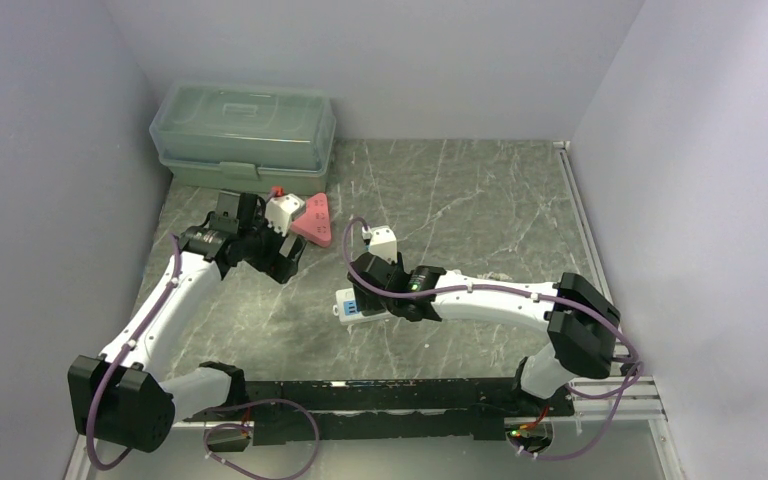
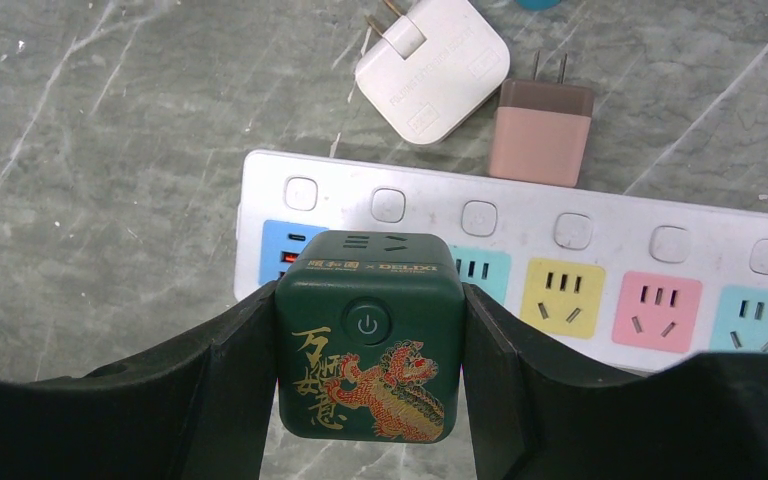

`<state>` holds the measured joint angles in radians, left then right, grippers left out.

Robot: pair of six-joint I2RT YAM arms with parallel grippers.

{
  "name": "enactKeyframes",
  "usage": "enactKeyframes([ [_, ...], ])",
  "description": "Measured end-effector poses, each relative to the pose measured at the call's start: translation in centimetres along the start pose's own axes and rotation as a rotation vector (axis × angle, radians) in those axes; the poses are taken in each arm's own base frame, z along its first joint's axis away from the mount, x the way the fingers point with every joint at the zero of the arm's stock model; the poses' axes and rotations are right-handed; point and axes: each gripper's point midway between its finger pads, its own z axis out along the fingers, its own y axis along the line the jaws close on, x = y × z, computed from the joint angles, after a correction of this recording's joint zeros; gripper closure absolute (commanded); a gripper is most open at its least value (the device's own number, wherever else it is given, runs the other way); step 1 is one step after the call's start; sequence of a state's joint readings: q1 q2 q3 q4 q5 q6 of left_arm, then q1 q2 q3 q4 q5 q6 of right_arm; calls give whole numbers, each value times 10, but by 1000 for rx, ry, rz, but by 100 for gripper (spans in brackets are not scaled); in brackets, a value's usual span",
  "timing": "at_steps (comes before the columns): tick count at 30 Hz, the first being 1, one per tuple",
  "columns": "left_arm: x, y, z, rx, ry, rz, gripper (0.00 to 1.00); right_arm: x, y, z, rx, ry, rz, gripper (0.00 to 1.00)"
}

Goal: Insert the plug
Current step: Insert the plug into the socket.

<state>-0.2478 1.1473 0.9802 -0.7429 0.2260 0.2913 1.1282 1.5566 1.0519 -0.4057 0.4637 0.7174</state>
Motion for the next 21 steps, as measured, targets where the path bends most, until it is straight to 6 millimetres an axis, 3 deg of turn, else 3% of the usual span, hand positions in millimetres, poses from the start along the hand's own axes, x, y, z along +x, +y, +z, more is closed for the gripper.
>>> enactKeyframes([
  [21,0,0,-2,-1,-4,4,0,-3,2,4,0,-14,10,100],
])
